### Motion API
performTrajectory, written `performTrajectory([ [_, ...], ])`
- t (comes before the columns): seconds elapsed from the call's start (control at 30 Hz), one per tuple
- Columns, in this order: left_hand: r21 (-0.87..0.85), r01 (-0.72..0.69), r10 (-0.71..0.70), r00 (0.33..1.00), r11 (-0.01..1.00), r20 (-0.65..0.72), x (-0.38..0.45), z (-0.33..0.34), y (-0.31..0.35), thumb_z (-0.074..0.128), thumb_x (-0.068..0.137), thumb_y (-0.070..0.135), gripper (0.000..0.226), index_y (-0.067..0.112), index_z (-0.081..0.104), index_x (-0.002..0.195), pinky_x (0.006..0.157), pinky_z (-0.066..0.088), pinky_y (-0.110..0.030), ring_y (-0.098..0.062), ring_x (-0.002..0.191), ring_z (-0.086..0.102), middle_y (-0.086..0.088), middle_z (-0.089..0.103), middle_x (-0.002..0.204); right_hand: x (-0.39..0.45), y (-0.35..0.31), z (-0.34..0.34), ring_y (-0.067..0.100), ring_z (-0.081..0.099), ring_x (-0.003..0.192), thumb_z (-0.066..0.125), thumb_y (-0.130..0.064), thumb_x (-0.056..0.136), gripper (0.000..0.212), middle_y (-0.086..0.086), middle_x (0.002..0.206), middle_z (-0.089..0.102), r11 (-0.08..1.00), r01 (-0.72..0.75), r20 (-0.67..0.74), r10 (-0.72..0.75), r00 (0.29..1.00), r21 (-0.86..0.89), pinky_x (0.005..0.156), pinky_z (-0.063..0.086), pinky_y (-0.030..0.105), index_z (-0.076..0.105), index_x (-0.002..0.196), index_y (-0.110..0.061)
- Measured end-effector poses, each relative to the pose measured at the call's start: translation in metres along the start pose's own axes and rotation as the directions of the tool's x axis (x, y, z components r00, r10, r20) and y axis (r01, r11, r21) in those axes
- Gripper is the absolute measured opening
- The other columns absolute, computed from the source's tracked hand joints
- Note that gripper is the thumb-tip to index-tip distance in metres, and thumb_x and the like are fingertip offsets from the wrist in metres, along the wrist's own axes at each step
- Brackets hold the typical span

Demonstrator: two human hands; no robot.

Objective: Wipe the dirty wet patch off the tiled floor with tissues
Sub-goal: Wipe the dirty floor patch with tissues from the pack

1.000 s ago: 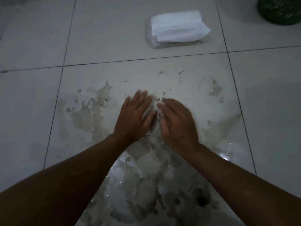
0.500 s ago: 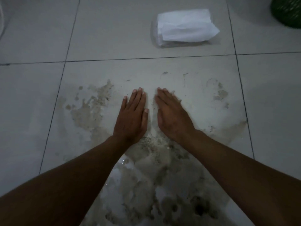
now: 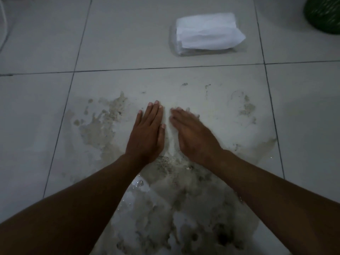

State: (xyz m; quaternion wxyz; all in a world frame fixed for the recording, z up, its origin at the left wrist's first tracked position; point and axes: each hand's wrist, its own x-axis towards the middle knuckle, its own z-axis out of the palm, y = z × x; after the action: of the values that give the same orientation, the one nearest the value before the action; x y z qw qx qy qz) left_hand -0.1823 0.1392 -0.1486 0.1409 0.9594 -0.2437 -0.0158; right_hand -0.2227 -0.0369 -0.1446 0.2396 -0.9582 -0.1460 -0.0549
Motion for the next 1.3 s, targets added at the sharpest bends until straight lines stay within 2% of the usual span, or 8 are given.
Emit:
performTrajectory([
  [0.17, 0.005, -0.003, 0.003, 1.000, 1.000, -0.002, 0.002, -0.003, 0.002, 0.023, 0.100, 0.031, 0.060, 0.005, 0.025, 0.154, 0.123, 0.005, -0.039, -0.020, 0.151, 0.009, -0.009, 0.019, 0.162, -0.017, 0.030, -0.022, 0.022, 0.042, 0.138, 0.043, -0.008, 0.089, 0.044, 0.012, 0.146, 0.048, 0.989, 0.133, 0.087, -0.139, 0.986, 0.071, 0.117, 0.030, 0.038, 0.060, 0.130, -0.004],
  [0.37, -0.008, 0.019, -0.019, 1.000, 1.000, 0.007, 0.000, -0.001, 0.003, 0.021, 0.100, 0.032, 0.060, 0.007, 0.021, 0.155, 0.123, 0.001, -0.038, -0.017, 0.152, 0.004, -0.008, 0.015, 0.163, 0.021, 0.024, -0.004, 0.031, 0.042, 0.137, 0.038, -0.003, 0.088, 0.046, 0.018, 0.145, 0.047, 0.958, -0.278, -0.128, 0.285, 0.950, 0.072, 0.116, 0.030, 0.045, 0.058, 0.129, 0.002],
  [0.47, -0.019, 0.014, -0.014, 1.000, 1.000, 0.004, 0.001, -0.001, 0.002, 0.021, 0.100, 0.033, 0.060, 0.007, 0.024, 0.154, 0.123, 0.001, -0.036, -0.017, 0.152, 0.006, -0.007, 0.017, 0.163, 0.008, 0.006, -0.001, 0.027, 0.046, 0.134, 0.036, -0.011, 0.090, 0.046, 0.015, 0.141, 0.052, 0.995, -0.058, -0.030, 0.061, 0.998, 0.078, 0.115, 0.032, 0.040, 0.061, 0.127, -0.001],
  [0.6, -0.018, -0.005, 0.005, 1.000, 1.000, -0.008, 0.004, -0.003, 0.002, 0.022, 0.100, 0.031, 0.059, 0.005, 0.026, 0.153, 0.123, 0.004, -0.038, -0.018, 0.151, 0.009, -0.008, 0.020, 0.162, -0.022, 0.018, -0.020, 0.020, 0.045, 0.136, 0.042, -0.013, 0.089, 0.043, 0.010, 0.142, 0.053, 0.979, 0.166, 0.107, -0.179, 0.978, 0.118, 0.116, 0.031, 0.034, 0.064, 0.125, -0.005],
  [0.83, -0.023, -0.076, 0.077, 0.997, 0.997, 0.023, 0.027, -0.001, 0.022, 0.021, 0.101, 0.032, 0.060, 0.005, 0.023, 0.154, 0.124, 0.006, -0.041, -0.019, 0.152, 0.008, -0.009, 0.018, 0.163, -0.009, 0.043, -0.022, 0.024, 0.042, 0.137, 0.040, -0.011, 0.090, 0.045, 0.014, 0.145, 0.048, 0.961, -0.274, -0.142, 0.274, 0.951, 0.017, 0.119, 0.024, 0.034, 0.059, 0.130, -0.002],
  [1.03, -0.035, -0.160, 0.161, 0.986, 0.987, 0.040, 0.040, 0.005, 0.044, 0.020, 0.101, 0.032, 0.060, 0.004, 0.027, 0.153, 0.123, 0.009, -0.043, -0.021, 0.151, 0.012, -0.010, 0.021, 0.162, -0.054, 0.045, -0.036, 0.022, 0.046, 0.135, 0.045, -0.008, 0.088, 0.043, 0.011, 0.142, 0.052, 1.000, -0.015, -0.038, 0.014, 0.999, -0.008, 0.114, 0.034, 0.040, 0.062, 0.127, -0.004],
  [1.2, -0.057, -0.223, 0.227, 0.972, 0.973, 0.068, 0.054, 0.011, 0.071, 0.020, 0.100, 0.034, 0.061, 0.005, 0.025, 0.153, 0.124, 0.006, -0.042, -0.021, 0.151, 0.010, -0.009, 0.020, 0.162, -0.072, 0.060, -0.046, 0.029, 0.045, 0.135, 0.050, 0.002, 0.091, 0.038, 0.015, 0.142, 0.052, 0.959, -0.261, -0.230, 0.231, 0.945, -0.109, 0.113, 0.035, 0.044, 0.063, 0.126, -0.004],
  [1.3, -0.053, -0.245, 0.249, 0.965, 0.968, 0.077, 0.058, 0.020, 0.084, 0.022, 0.101, 0.034, 0.060, 0.004, 0.026, 0.153, 0.123, 0.009, -0.044, -0.022, 0.151, 0.012, -0.010, 0.021, 0.162, -0.079, 0.053, -0.043, 0.027, 0.051, 0.131, 0.056, 0.007, 0.087, 0.039, 0.016, 0.138, 0.055, 0.963, -0.251, -0.256, 0.220, 0.941, -0.094, 0.112, 0.037, 0.039, 0.064, 0.124, -0.003],
])
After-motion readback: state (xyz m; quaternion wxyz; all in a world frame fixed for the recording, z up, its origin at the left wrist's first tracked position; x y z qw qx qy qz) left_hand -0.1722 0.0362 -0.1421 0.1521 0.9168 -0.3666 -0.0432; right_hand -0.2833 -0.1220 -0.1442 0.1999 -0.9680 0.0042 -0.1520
